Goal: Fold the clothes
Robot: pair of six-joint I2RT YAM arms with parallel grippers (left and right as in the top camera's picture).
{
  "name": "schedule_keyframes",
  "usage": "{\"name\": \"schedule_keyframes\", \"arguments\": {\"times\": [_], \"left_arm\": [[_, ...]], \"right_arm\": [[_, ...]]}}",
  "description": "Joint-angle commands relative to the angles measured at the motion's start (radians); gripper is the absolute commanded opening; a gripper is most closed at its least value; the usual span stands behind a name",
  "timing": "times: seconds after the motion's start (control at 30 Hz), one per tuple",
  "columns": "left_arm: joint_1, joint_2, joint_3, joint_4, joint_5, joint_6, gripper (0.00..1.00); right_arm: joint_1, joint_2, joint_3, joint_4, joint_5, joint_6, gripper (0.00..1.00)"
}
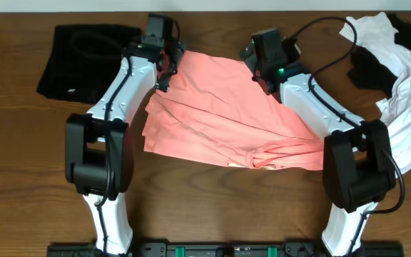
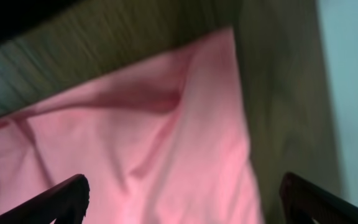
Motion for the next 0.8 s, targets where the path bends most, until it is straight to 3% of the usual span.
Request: {"name": "schedule_keyframes", "arguments": {"times": [0.0,0.27,0.43,0.57,0.67,0.77], "left_arm": [[0.013,0.003,0.023,0.036,-0.109,-0.207,0.98],[-0.016,0.033,0.022,0.185,-0.185,-0.194,0.98],[-0.031,0.065,0.022,0.23,-0.195,0.053,0.98],[-0.032,0.064,0.022,0.198,-0.141,0.203,0.98],[-0.032,0.051,0.023,0.201,-0.03,0.505,0.98],[-0.032,0.028,0.035,0.126,-0.009,0.71,0.98]], "right_arm": [[-0.023,0.002,0.009,0.014,0.043,0.111,0.99],[-0.029,0.006,0.009,0.045,0.137,0.174,0.98],[-0.029,0.01,0.009,0.063,0.135,0.144,0.99],[-0.029,0.009,0.009,0.116,0.091,-0.274,0.99],[-0.029,0.005,0.009,0.177,-0.039,-0.665,0.99],[-0.032,-0.012,0.025,0.154,-0.078,-0.84,0.99]]}}
